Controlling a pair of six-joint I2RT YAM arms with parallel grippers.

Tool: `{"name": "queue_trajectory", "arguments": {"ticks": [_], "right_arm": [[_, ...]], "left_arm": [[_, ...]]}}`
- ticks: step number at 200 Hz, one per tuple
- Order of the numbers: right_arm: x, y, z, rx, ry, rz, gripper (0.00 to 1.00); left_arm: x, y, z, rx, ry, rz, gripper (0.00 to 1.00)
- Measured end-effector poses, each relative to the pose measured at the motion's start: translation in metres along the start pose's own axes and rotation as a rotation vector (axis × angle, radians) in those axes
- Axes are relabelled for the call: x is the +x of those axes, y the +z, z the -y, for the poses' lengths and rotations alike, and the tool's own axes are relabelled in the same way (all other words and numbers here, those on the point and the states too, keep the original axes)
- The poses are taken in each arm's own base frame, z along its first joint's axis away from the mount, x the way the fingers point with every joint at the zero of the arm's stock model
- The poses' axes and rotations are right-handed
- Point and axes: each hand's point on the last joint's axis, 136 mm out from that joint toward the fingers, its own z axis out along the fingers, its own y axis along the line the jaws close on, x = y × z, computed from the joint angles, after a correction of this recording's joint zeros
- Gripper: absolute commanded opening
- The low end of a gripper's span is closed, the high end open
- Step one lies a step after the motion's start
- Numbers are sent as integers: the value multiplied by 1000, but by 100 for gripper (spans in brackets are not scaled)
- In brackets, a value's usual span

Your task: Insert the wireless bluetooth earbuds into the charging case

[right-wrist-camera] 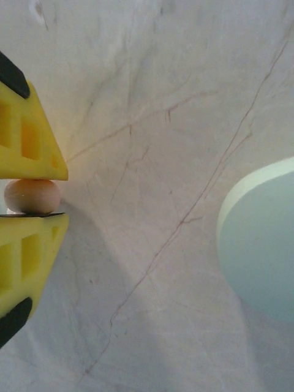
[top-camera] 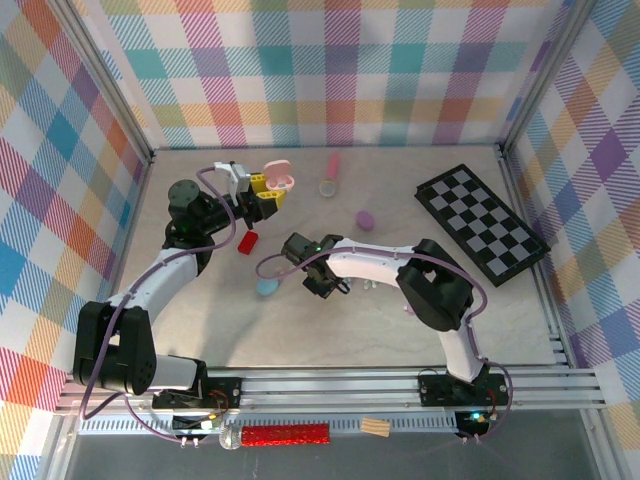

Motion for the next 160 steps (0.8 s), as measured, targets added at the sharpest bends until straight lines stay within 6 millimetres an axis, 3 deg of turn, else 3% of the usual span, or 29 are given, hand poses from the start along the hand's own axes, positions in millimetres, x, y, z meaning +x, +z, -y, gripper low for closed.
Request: {"name": "queue_trajectory", "arguments": {"ticks": [31,81,114,160], "right_arm": [[-6,-26,5,-121,128,83,20],[-11,-77,49,-395,466,269,21],[-8,-85,73,-580,665,328,21],[-8,-90,88,-801,853,369,21]], "left_arm": [[1,-2,1,-10,1,0,39],[7,-3,0,-25,-10,-4,39],[12,-4,0,-33,-13,-5,38],[25,1,8,-32,-32,-18,38]]}}
